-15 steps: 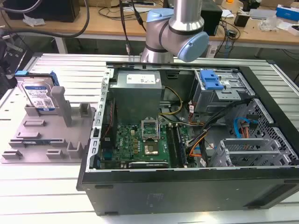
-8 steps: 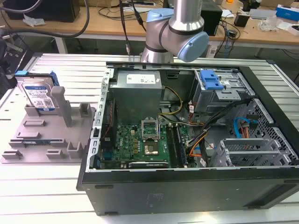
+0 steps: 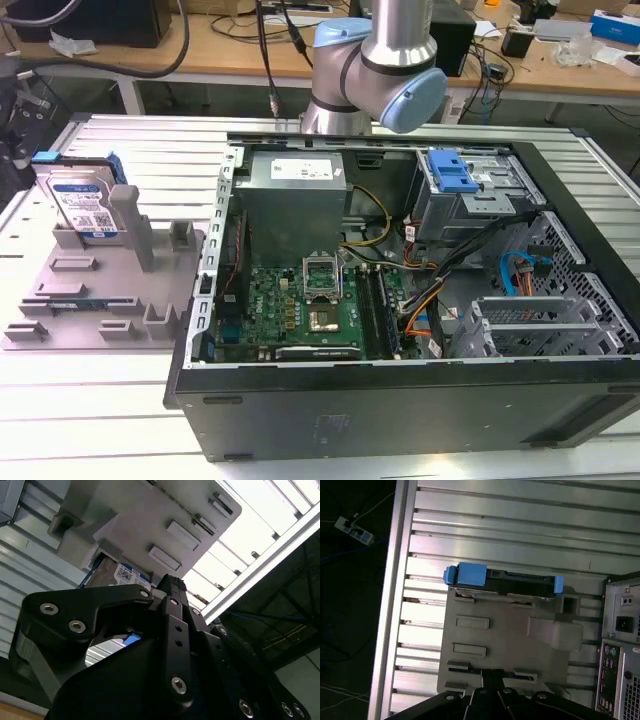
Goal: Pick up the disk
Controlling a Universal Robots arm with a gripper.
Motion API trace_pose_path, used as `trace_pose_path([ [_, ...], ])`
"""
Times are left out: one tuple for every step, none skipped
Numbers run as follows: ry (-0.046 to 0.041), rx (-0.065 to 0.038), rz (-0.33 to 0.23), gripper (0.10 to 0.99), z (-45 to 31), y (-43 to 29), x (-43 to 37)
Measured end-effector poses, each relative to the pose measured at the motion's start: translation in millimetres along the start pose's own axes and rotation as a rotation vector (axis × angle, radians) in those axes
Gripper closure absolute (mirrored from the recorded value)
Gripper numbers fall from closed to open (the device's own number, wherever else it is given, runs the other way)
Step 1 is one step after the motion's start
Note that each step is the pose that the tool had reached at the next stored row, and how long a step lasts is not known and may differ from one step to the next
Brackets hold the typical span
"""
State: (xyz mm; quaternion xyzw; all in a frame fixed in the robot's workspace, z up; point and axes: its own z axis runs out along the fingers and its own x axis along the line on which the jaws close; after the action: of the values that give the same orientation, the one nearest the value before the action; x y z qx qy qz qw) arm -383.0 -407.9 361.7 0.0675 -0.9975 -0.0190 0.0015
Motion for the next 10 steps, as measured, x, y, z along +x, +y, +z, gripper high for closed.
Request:
trace_pose_path([
  [0.0014,0.0,-0.039,0.98,0.1,0.0,0.0],
  [0.0025,0.0,-0.067,0.98,0.2,0.0,0.0],
  [0.0043,0.0,-0.112,0.98,0.2,0.0,0.0],
  [0.0054,0.0,-0.142,0.98,0.2,0.0,0.0],
  [0.0063,0.0,-0.166,0.98,0.3,0.0,0.0],
  [0.007,0.0,-0.185,0.98,0.3,0.0,0.0],
  [0.0082,0.0,-0.215,0.98,0.3,0.0,0.0],
  [0.0088,0.0,-0.232,0.98,0.3,0.0,0.0],
  [0.0096,0.0,-0.251,0.98,0.4,0.0,0.0],
  [0.0102,0.0,-0.27,0.98,0.4,0.0,0.0],
])
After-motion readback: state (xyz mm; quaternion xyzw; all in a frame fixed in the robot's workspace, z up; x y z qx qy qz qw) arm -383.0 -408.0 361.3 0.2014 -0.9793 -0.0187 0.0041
